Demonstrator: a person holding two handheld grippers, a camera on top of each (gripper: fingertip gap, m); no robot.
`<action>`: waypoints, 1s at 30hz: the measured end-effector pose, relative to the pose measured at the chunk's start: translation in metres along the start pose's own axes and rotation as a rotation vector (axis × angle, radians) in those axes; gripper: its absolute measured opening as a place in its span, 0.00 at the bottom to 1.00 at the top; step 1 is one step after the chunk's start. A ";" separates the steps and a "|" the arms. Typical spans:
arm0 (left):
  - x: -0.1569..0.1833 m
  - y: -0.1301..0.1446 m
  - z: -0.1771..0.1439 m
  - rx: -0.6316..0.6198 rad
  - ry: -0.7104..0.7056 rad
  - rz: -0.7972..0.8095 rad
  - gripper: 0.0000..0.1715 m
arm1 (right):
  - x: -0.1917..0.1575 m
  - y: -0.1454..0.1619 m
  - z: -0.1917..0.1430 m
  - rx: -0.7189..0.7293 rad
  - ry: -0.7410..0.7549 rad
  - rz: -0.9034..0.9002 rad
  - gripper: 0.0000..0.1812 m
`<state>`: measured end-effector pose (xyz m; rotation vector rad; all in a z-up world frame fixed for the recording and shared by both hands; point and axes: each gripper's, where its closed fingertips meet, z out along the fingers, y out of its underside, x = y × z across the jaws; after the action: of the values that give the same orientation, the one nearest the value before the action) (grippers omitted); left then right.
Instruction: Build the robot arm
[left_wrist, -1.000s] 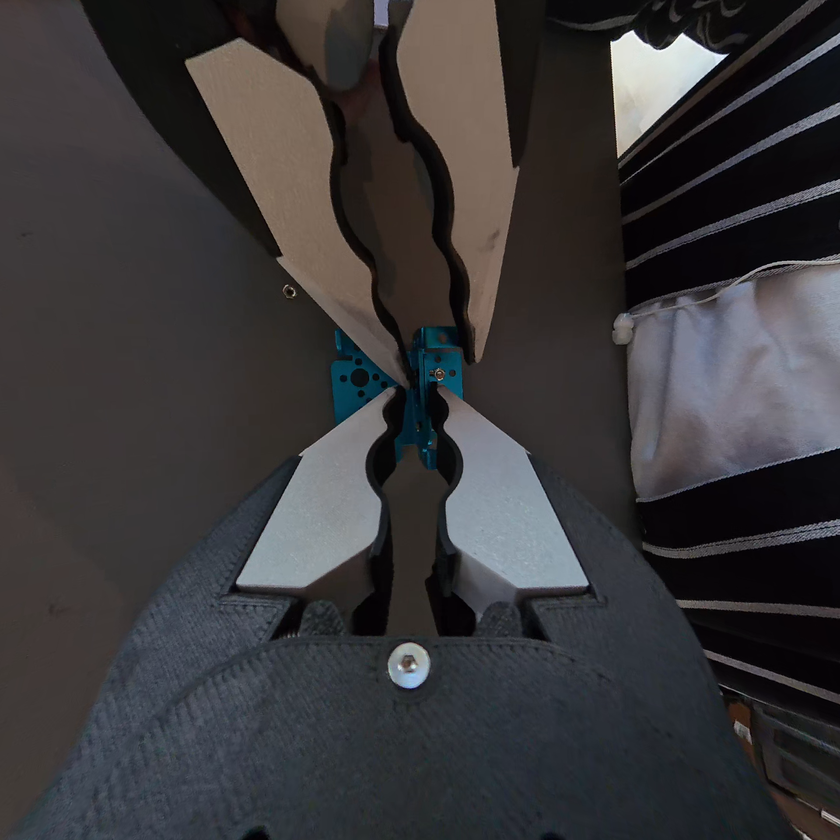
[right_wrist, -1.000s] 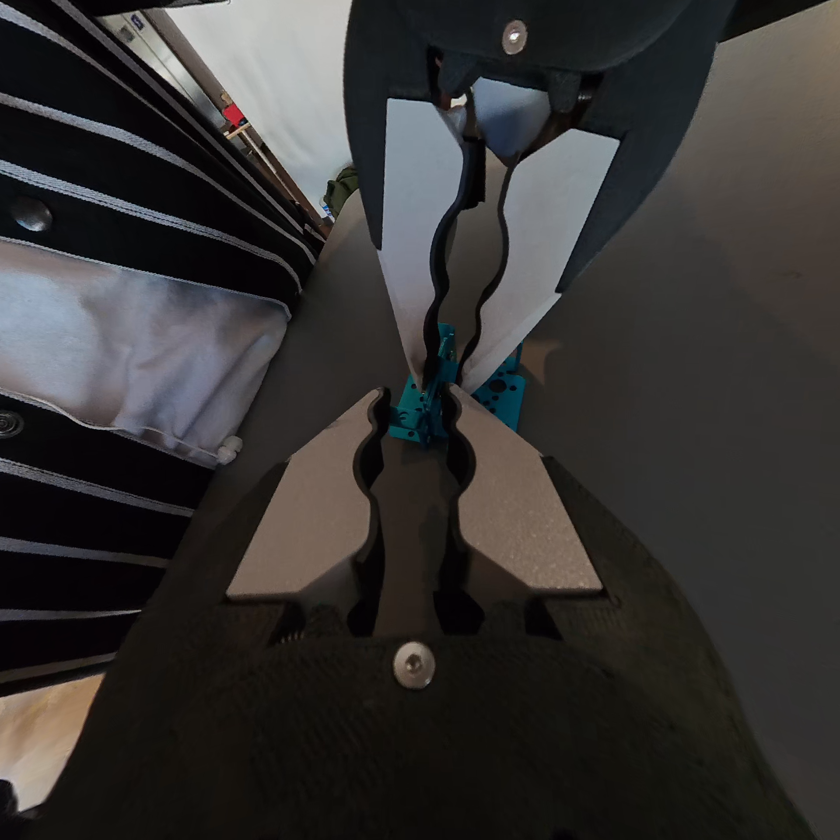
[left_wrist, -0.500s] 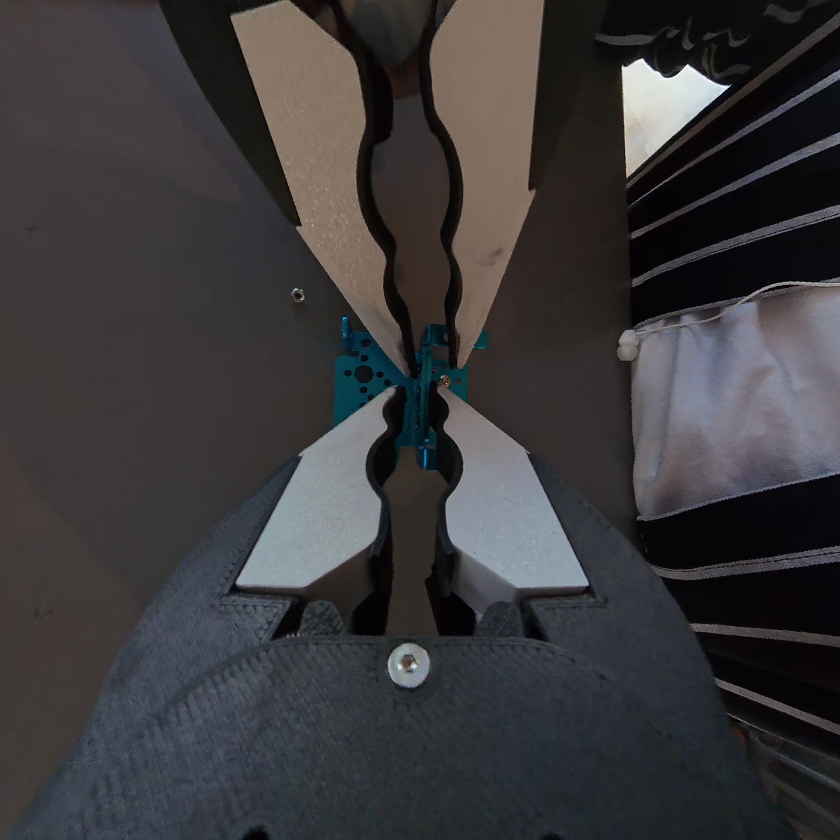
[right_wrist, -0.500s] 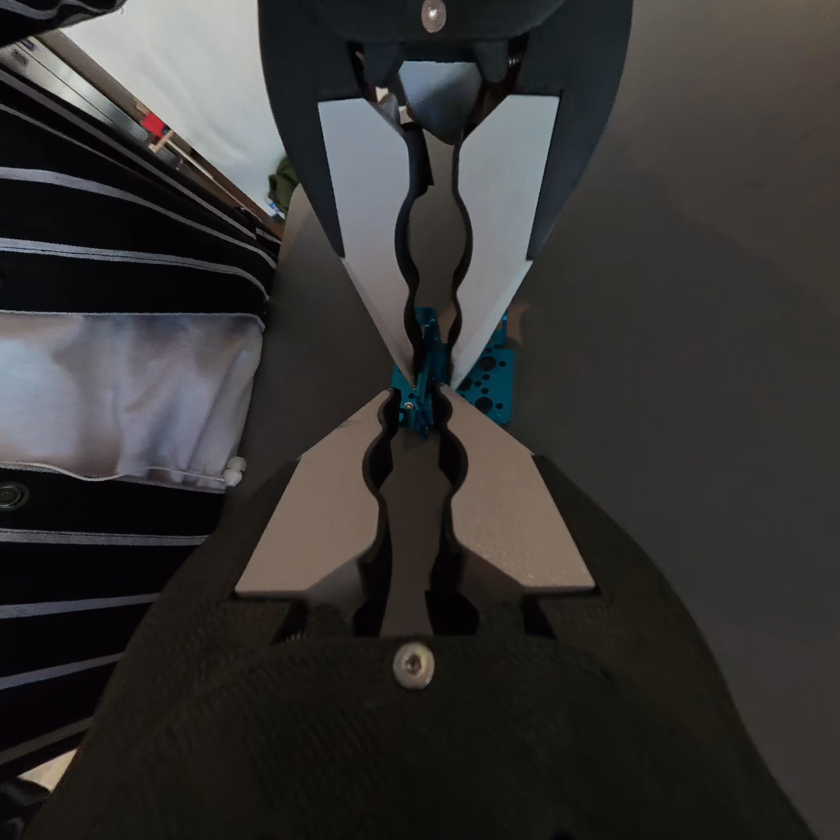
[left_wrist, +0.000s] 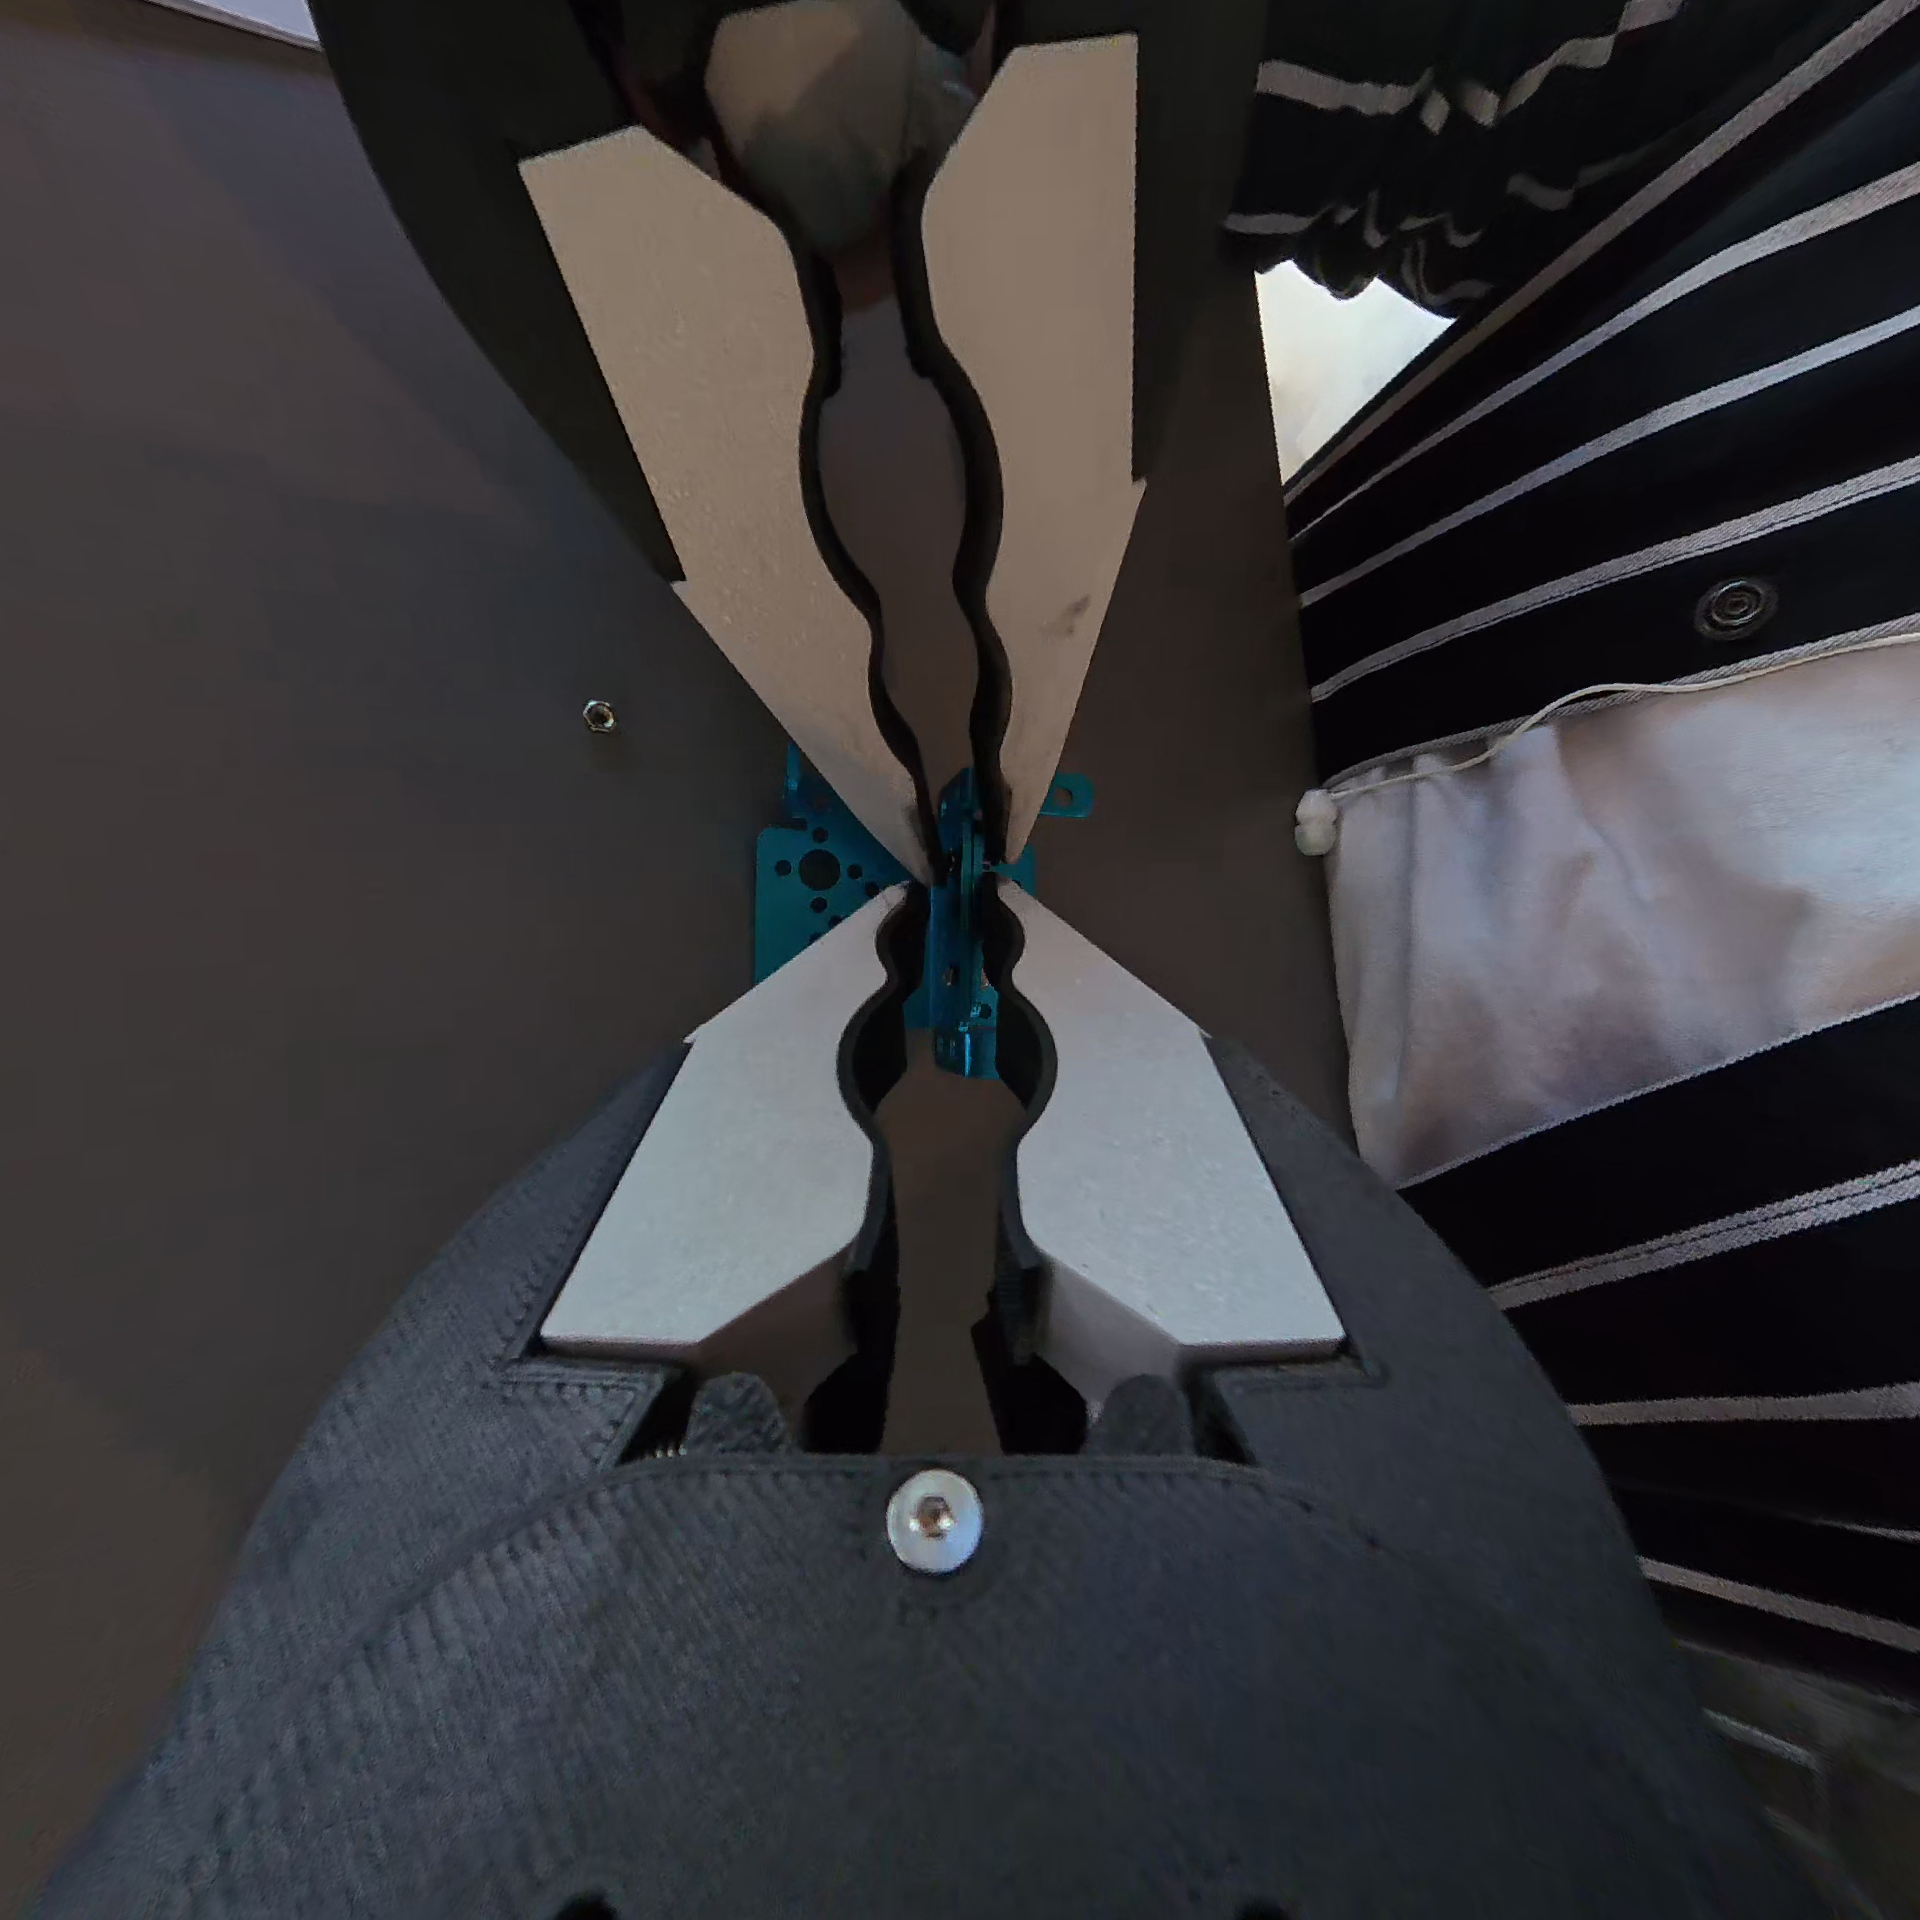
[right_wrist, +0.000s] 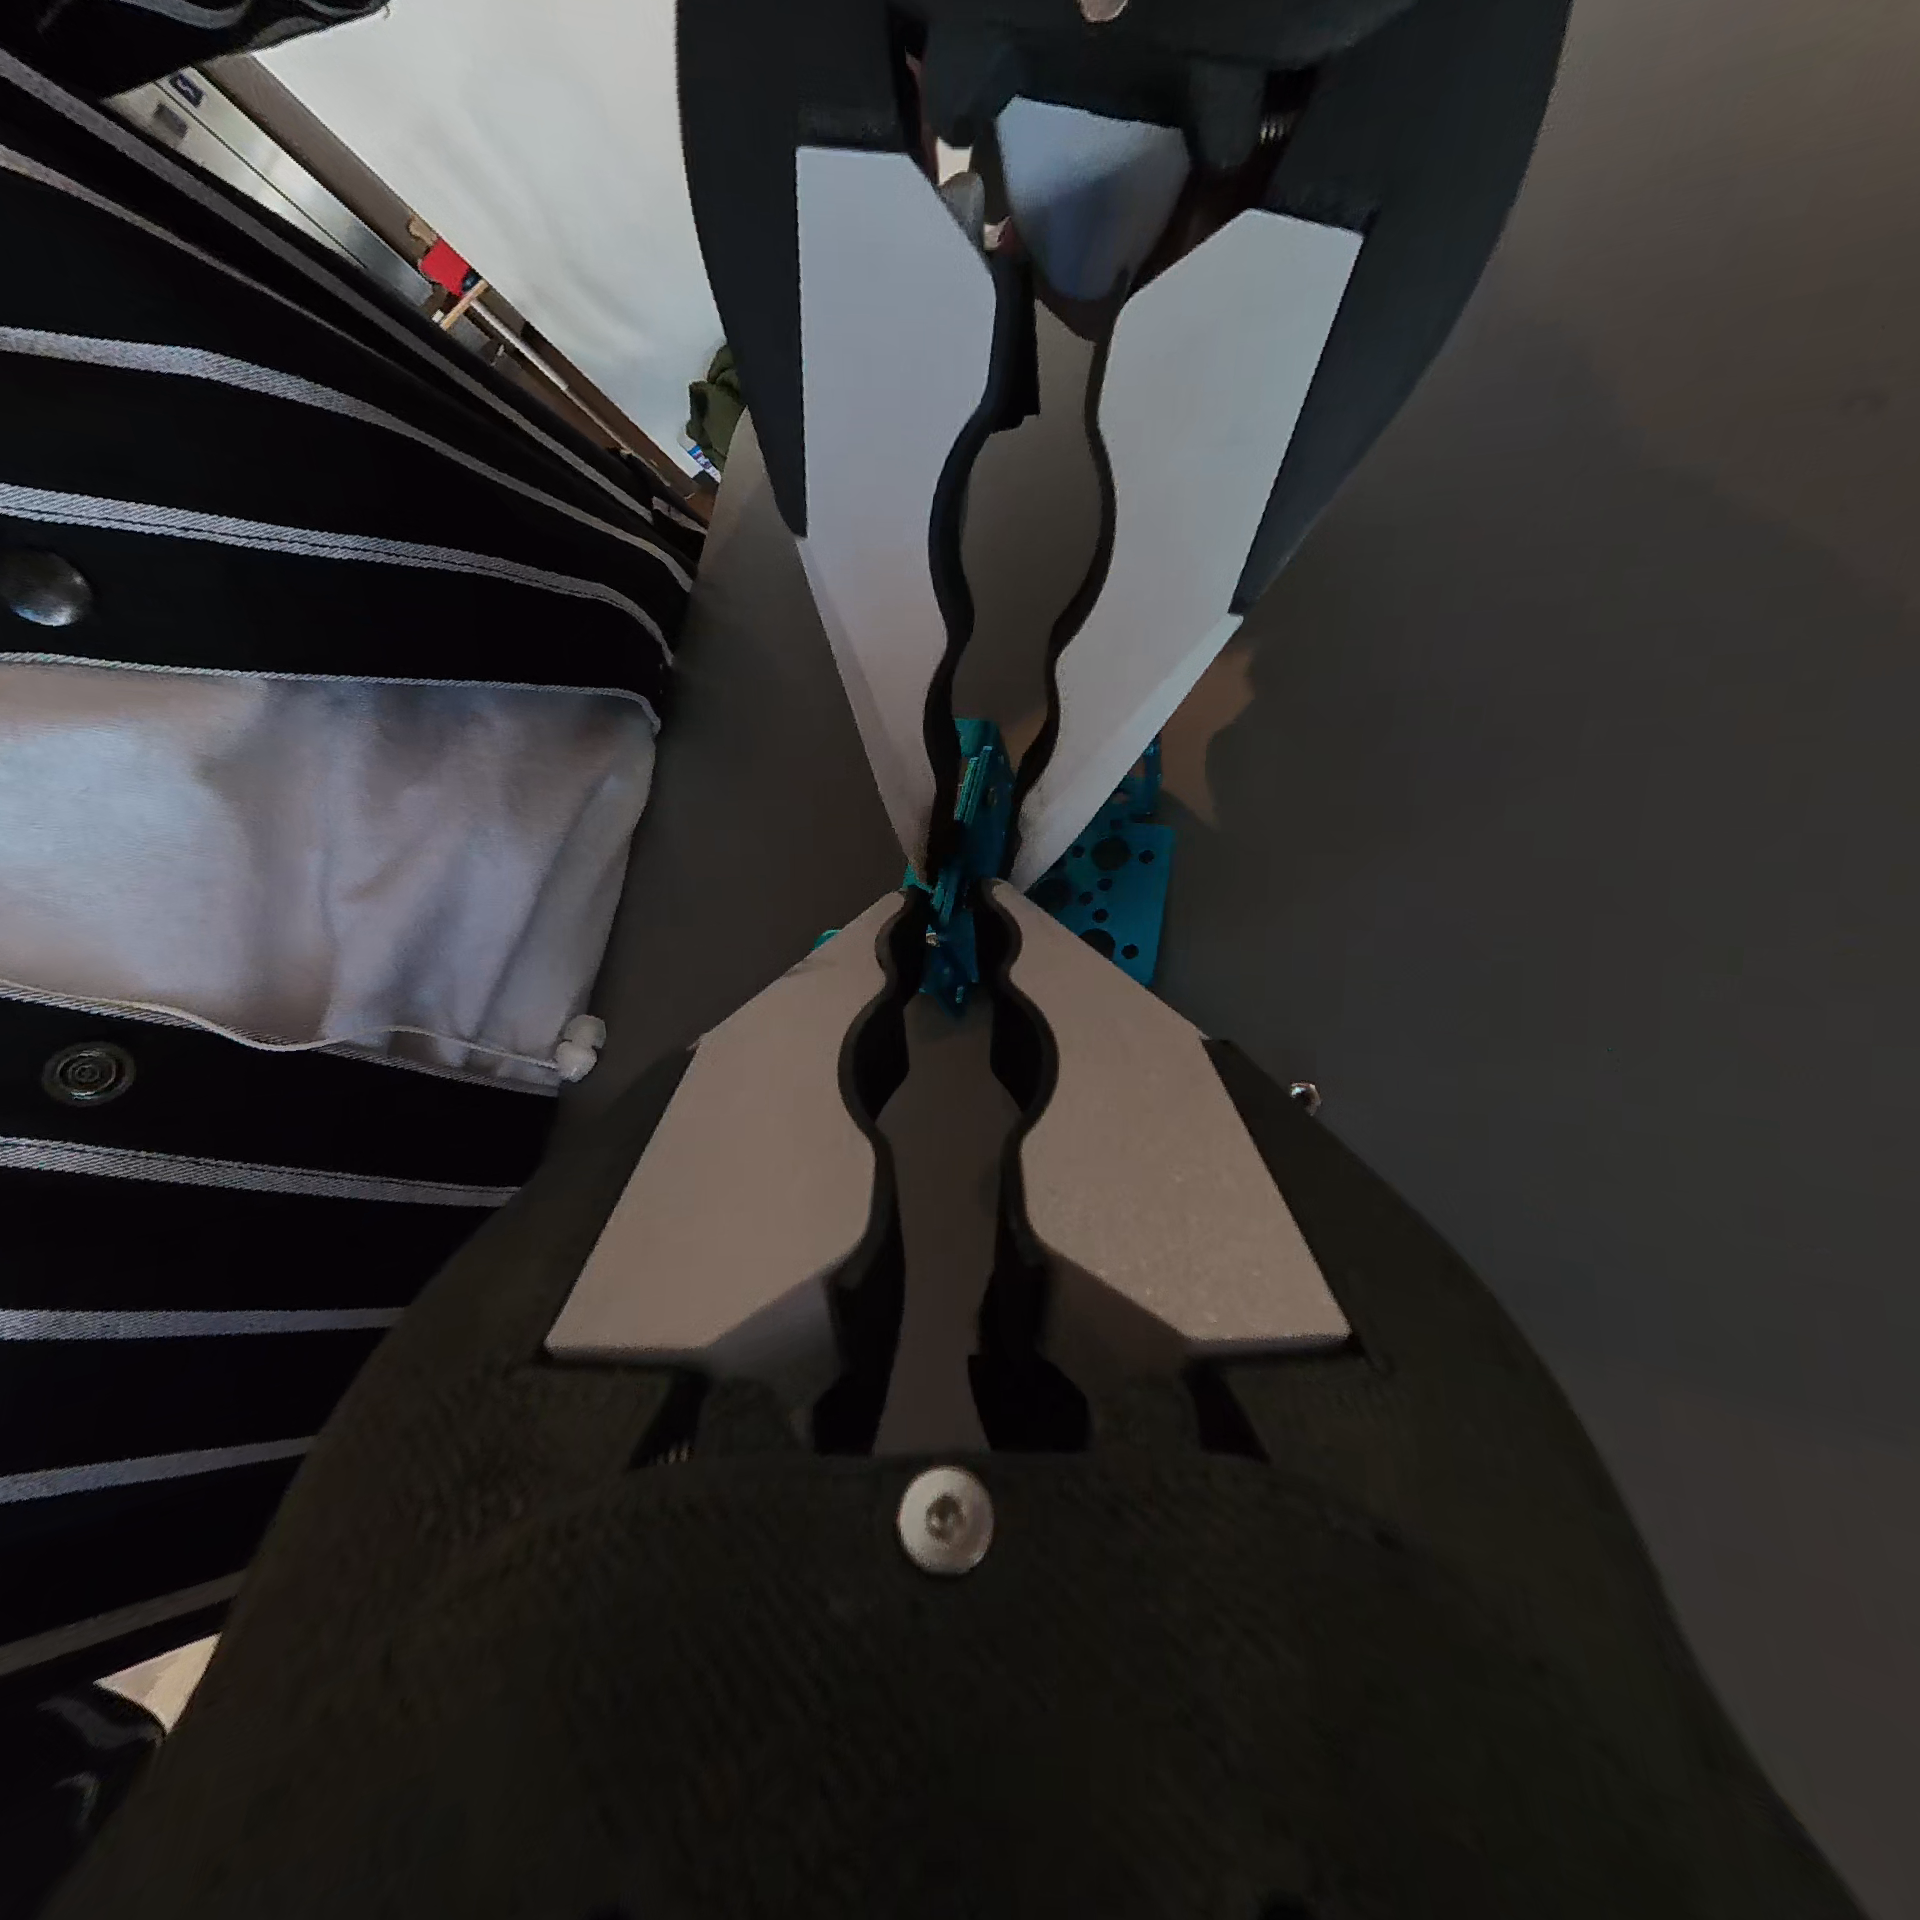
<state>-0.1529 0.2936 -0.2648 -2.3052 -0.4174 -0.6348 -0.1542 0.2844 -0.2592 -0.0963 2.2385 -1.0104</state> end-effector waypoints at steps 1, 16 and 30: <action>0.000 -0.001 0.001 0.003 -0.001 -0.001 0.05 | 0.000 0.000 0.000 -0.003 0.001 0.000 0.05; -0.001 -0.006 0.004 0.047 0.005 -0.034 0.03 | -0.004 0.007 -0.007 -0.055 0.035 0.101 0.08; 0.000 -0.012 0.008 0.088 -0.049 0.040 0.03 | -0.010 0.010 -0.012 -0.047 -0.010 0.289 0.12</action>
<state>-0.1557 0.3076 -0.2634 -2.2427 -0.4124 -0.5309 -0.1517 0.3021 -0.2557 0.1963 2.1886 -0.7986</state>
